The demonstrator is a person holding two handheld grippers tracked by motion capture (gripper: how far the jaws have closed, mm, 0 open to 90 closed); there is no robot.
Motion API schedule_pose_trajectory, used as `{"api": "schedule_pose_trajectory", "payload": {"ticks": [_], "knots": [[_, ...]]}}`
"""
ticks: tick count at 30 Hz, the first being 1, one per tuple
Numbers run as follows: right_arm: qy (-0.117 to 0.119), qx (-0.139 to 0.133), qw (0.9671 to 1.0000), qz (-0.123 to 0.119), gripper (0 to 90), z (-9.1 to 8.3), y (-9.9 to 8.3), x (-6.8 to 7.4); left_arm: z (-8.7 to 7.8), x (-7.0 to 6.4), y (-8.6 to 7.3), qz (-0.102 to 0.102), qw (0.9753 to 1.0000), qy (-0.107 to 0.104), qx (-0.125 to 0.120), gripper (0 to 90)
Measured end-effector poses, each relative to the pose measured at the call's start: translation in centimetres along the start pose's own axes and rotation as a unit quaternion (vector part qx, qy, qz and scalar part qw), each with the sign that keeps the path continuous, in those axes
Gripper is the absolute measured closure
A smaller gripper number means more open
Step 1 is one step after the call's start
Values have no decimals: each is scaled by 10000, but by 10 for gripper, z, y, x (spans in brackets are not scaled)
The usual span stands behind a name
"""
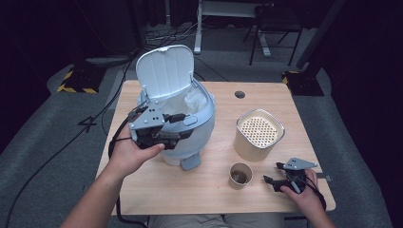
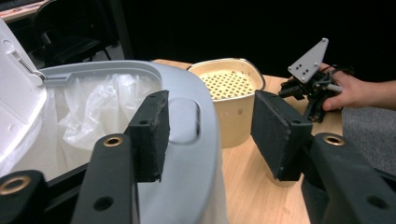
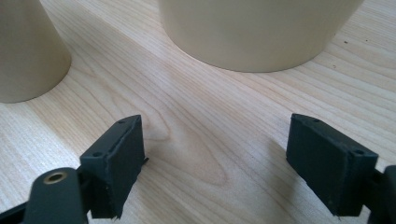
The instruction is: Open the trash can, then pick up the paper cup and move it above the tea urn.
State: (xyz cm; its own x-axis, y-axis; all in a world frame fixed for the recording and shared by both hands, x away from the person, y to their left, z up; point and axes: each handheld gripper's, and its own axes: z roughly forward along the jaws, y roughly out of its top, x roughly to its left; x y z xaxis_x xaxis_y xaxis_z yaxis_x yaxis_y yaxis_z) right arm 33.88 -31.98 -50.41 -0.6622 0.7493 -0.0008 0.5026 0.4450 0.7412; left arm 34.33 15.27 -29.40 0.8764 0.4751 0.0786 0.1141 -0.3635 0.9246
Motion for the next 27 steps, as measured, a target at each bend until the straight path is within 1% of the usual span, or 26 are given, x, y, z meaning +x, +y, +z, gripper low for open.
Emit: {"api": "schedule_pose_trajectory", "payload": {"ticks": [1, 2, 3, 4, 5, 6, 9, 10, 11, 13, 14, 15, 16, 17, 18, 19, 20, 21, 22, 23, 24, 25, 26, 27], "knots": [[1, -1, 10000, -2, 194, 0, 0, 0, -4, -4, -3, 54, 10000, 1, -28, 447], [1, -1, 10000, -2, 194, 0, 0, 0, -4, -4, -3, 54, 10000, 1, -28, 436], [2, 1, 10000, 0, 194, 0, 0, 0, -9, -9, -7, 139, 9999, -59, -63, 431], [2, 1, 10000, 0, 194, 0, 0, 0, -9, -9, -7, 139, 9999, -59, -63, 430], [2, 0, 10000, -1, 194, 0, 0, 0, -13, -13, -10, 125, 9997, -161, -109, 430], [2, 3, 10000, 0, 194, 0, 0, 0, -15, -14, -12, 140, 9996, -198, -122, 418], [0, 4, 10000, -4, 195, 0, 0, 0, -20, -18, -19, 34, 9992, -373, -168, 412], [-1, 5, 10000, -6, 195, 0, 0, 0, -21, -19, -22, -7, 9991, -396, -170, 408], [-14, 3, 10000, -17, 203, 0, 0, 0, -23, -20, -29, -53, 9991, -402, -112, 404], [-23, -7, 10000, -37, 221, -1, 0, 1, -23, -20, -38, -134, 9989, -434, -71, 399], [-17, -12, 10000, -49, 231, -1, 0, 1, -23, -20, -41, -158, 9988, -454, -50, 399], [3, -27, 10000, -52, 241, -1, 0, 2, -23, -20, -41, -158, 9988, -454, -50, 399], [3, -27, 10000, -52, 241, -1, 0, 2, -23, -19, -47, -185, 9987, -473, -30, 399], [36, -28, 10000, -35, 249, -2, -1, 2, -21, -18, -56, -278, 9984, -481, 32, 397], [50, 15, 10000, -20, 251, -3, 0, 2, -21, -18, -56, -278, 9984, -481, 32, 397], [60, 90, 9999, -33, 255, -4, 1, 2, -19, -18, -66, -362, 9982, -476, 94, 396], [82, 134, 9999, -38, 259, -4, 1, 3, -17, -17, -71, -401, 9980, -474, 134, 394], [82, 134, 9999, -38, 259, -4, 1, 3, -17, -17, -71, -401, 9980, -474, 134, 392], [114, 185, 9998, -32, 264, -5, 2, 3, -15, -18, -77, -468, 9977, -456, 165, 392], [175, 240, 9996, -22, 266, -7, 4, 5, -11, -18, -87, -575, 9969, -484, 238, 385], [206, 247, 9995, -11, 267, -9, 5, 6, -9, -17, -92, -627, 9964, -505, 273, 385], [228, 262, 9994, -17, 270, -10, 6, 8, -9, -17, -92, -627, 9964, -505, 273, 385], [228, 262, 9994, -17, 270, -10, 6, 8, -6, -17, -97, -681, 9957, -545, 304, 385], [319, 276, 9991, -44, 278, -14, 9, 11, 0, -16, -106, -720, 9947, -594, 434, 384]]}}
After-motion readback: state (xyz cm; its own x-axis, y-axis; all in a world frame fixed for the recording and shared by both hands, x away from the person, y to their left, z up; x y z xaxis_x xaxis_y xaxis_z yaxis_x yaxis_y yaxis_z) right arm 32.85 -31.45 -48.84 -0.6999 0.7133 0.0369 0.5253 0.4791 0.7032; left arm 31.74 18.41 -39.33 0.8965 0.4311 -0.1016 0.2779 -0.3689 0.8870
